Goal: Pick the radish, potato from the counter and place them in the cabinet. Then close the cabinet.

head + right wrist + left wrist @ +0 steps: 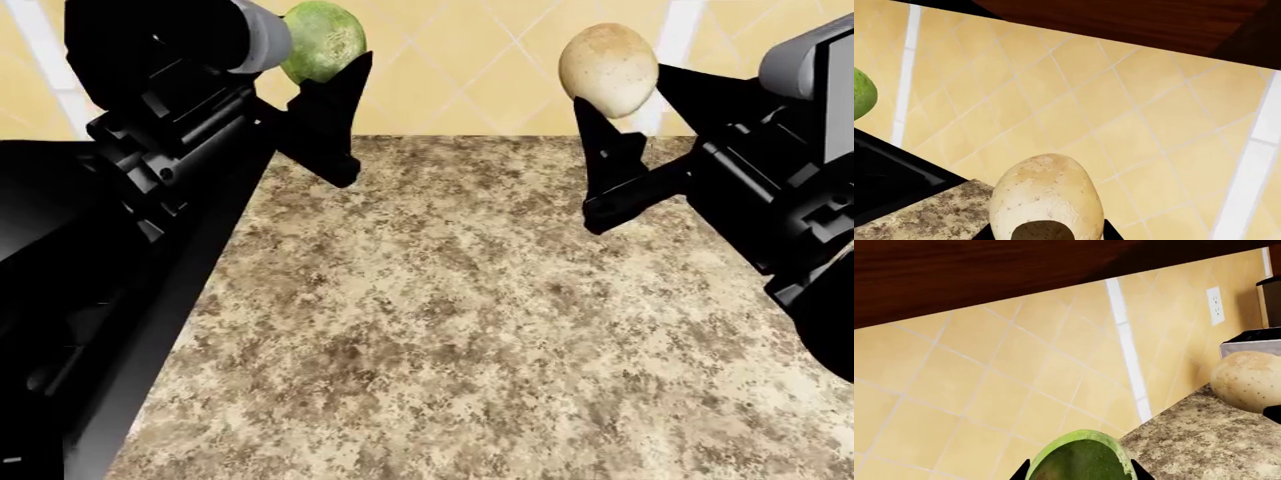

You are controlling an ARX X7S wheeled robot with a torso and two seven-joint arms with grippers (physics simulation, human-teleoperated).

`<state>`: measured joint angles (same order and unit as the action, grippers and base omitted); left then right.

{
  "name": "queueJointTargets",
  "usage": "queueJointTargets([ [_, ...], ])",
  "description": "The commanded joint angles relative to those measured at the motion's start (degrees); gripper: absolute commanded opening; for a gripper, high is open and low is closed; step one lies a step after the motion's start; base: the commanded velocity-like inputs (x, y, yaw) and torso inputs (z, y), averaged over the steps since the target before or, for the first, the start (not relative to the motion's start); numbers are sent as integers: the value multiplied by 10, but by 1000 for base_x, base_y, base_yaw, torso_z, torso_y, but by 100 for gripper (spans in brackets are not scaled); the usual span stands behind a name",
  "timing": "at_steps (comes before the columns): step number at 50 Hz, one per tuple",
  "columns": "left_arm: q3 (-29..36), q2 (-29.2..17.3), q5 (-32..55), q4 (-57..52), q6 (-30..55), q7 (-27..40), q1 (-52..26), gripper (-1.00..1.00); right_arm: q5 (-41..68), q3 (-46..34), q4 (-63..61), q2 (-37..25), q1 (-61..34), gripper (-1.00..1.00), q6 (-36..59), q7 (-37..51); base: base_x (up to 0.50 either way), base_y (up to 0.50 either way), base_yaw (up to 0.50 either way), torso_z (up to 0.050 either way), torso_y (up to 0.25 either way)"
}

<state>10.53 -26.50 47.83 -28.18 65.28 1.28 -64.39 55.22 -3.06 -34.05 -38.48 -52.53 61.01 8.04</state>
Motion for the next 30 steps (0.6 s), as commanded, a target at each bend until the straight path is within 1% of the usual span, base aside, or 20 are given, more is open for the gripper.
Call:
queueJointTargets([
  [1,-17,-2,4,-3,2,20,-4,-100,-18,-21,1,6,-13,-100,-7,-8,-2,500,0,0,0],
  [9,-20,-3,6,-5,-1,24,1,-100,-21,-25,7,14,-22,-100,-9,-2,-2,452,0,0,1],
  [14,-20,-2,8,-8,-2,26,4,-100,-17,-21,8,18,-25,-100,-9,3,0,0,0,0,0],
  [21,-20,6,13,-7,-1,33,1,-100,-15,-20,10,21,-27,-100,-11,6,339,2,0,0,0],
  [30,-21,5,17,-11,-1,36,1,-100,-13,-20,9,22,-30,-100,-14,7,11,0,0,2,1],
])
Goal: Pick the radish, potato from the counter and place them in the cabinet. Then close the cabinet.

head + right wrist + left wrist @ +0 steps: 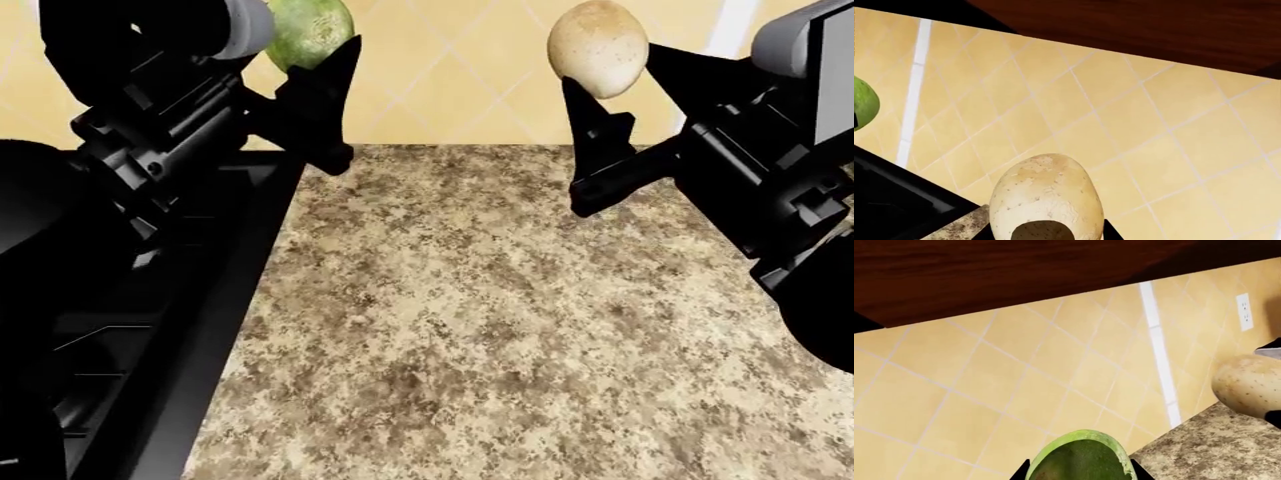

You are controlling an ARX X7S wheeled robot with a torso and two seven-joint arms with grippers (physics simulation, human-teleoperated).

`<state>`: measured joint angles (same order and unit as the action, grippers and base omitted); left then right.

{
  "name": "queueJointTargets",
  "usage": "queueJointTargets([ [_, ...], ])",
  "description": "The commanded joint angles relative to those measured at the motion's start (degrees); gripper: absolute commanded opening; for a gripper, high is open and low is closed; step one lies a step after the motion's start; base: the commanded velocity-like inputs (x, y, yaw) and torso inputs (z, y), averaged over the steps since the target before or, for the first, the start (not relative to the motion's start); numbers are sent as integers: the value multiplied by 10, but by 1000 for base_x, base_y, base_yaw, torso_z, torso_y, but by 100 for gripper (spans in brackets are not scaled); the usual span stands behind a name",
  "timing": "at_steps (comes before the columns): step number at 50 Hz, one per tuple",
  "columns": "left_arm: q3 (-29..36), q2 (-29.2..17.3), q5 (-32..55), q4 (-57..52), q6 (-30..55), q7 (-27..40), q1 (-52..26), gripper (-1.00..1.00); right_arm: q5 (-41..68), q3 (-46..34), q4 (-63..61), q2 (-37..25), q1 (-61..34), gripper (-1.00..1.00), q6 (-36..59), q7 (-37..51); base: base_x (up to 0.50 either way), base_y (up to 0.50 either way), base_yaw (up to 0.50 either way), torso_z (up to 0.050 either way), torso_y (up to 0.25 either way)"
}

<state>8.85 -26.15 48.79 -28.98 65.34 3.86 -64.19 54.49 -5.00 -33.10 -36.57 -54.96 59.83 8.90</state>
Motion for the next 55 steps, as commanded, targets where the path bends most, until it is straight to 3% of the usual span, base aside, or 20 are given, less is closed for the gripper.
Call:
queueJointTargets([
  [1,-4,1,8,-3,-1,9,0,-100,-4,-1,0,3,-7,-100,-1,-2,0,0,0,0,0],
  [37,-4,-11,22,-24,-6,17,22,-100,14,-2,-33,4,-13,-100,-3,11,58,-14,0,0,0],
  [55,-15,-20,32,-34,-9,24,30,-100,-6,-15,-80,39,-132,-100,7,82,0,0,0,0,1],
])
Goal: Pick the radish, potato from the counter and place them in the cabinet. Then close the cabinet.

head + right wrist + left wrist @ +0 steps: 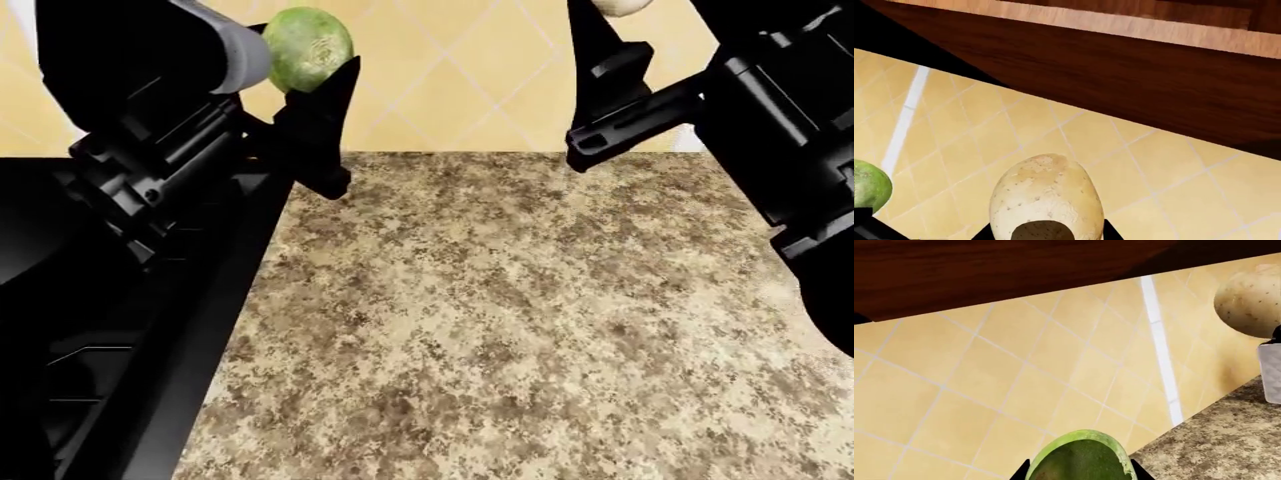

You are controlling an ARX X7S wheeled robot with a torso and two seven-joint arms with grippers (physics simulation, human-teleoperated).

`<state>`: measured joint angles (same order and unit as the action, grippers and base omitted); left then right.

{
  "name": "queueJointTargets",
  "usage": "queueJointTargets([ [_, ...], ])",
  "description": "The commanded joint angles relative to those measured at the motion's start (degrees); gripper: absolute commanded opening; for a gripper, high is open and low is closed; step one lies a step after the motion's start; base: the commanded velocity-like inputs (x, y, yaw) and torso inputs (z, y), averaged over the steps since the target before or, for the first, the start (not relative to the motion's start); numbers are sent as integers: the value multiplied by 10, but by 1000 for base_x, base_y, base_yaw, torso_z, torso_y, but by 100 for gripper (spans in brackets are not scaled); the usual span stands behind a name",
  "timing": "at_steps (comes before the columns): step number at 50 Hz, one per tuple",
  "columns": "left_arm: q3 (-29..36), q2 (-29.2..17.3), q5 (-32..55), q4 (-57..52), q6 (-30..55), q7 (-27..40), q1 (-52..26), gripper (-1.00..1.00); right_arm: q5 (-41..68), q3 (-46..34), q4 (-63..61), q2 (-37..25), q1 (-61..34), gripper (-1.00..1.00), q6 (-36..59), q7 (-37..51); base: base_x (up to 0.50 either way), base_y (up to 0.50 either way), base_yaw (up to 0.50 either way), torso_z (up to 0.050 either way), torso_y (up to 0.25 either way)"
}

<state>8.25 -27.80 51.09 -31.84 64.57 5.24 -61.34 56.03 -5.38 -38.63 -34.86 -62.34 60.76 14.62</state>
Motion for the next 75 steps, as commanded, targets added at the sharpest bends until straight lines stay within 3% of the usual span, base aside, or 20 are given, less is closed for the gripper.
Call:
queueJointTargets([
  [1,-9,-3,9,-5,-1,10,2,-100,-21,-12,-25,24,-63,-100,-2,26,0,0,0,0,0],
  [22,-5,-5,7,-1,-13,11,5,-100,-36,-13,-43,57,-136,-100,-31,46,0,0,0,0,0],
  [36,2,-5,2,3,-20,12,4,-100,-145,-50,24,109,-178,-100,-116,64,0,0,0,0,0],
  [75,8,-13,0,10,-37,11,12,-100,-285,-131,266,189,-297,-100,-258,36,0,0,0,0,0],
])
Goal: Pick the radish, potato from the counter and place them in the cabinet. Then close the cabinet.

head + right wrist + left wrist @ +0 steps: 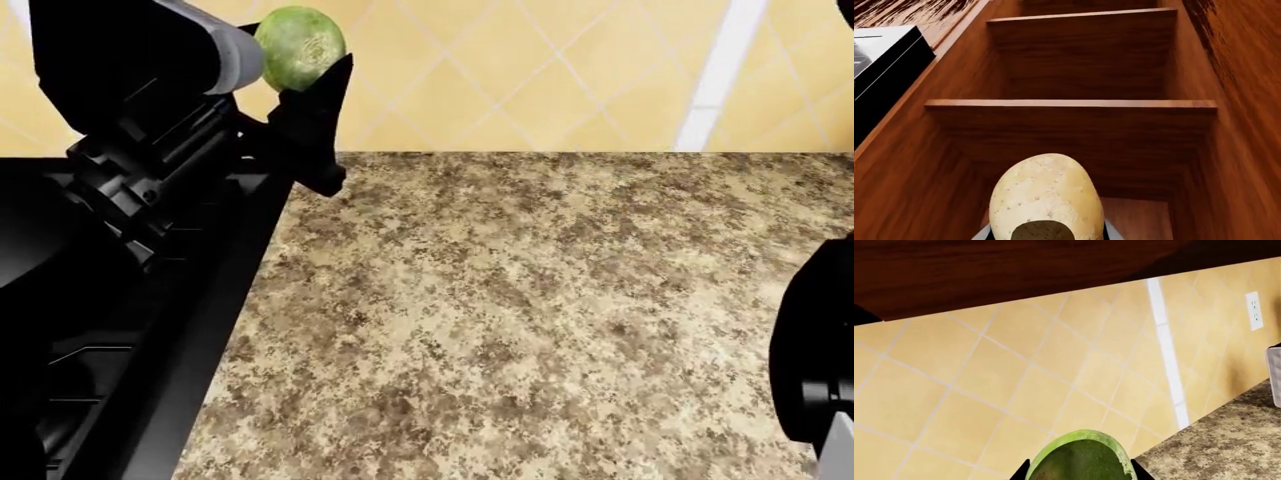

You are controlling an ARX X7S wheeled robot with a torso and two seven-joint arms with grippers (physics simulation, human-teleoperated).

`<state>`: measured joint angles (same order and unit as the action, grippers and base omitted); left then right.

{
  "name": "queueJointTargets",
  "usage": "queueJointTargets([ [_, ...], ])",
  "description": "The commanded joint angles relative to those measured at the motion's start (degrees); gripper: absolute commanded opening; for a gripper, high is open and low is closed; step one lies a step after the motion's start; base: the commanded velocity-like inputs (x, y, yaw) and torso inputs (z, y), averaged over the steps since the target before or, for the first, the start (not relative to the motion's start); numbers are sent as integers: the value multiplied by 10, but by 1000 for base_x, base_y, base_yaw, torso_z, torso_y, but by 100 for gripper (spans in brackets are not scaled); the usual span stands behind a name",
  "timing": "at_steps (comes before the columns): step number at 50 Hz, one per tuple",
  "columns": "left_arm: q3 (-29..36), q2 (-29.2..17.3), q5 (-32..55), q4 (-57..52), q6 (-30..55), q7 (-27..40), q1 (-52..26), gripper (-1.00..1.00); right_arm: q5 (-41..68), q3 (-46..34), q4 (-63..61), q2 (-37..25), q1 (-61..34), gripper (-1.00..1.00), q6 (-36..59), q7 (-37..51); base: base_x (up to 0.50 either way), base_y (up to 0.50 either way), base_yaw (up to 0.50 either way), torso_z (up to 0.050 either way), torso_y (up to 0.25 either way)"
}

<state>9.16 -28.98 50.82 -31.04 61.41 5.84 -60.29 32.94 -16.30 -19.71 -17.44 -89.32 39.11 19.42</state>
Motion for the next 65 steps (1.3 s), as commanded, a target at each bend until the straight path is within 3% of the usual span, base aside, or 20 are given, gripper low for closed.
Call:
queueJointTargets([
  [1,-1,-2,2,2,-6,5,2,-100,-57,-23,84,15,-30,-100,-44,-12,0,0,0,0,0],
  [42,-3,-12,4,10,-26,0,10,-100,-109,-60,396,65,-165,-100,-68,-33,0,0,0,0,0],
  [65,2,-19,-1,11,-36,-3,14,-100,-97,-70,545,86,-248,-100,2,-57,0,0,0,0,0],
])
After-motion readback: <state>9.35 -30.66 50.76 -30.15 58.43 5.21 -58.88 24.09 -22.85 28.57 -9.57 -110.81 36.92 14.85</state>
